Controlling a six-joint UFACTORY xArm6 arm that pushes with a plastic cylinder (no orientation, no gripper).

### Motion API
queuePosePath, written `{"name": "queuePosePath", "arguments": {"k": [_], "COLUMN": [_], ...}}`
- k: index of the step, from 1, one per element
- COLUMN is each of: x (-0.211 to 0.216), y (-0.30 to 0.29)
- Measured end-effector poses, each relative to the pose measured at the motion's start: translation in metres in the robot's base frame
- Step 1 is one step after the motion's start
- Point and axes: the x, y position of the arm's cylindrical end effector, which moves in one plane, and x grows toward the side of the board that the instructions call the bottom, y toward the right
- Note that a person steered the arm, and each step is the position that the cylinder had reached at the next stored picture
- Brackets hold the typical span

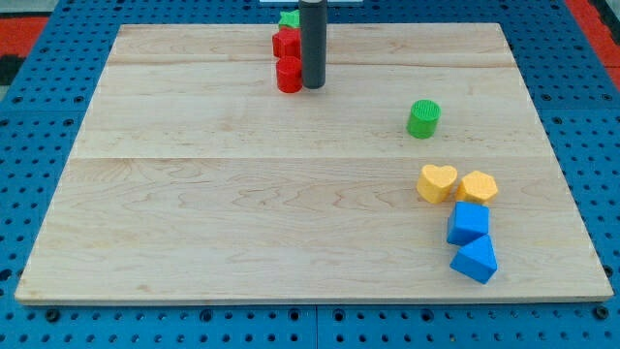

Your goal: Slide the red circle up and right a bit

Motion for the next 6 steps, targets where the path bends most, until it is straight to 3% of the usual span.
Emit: {"name": "queuePosePath", "arguments": {"k": [1,2,5,6], "x": [0.029,0.032,-0.033,-0.037], "y": [-0.001,-0.059,-0.051,-0.047]}}
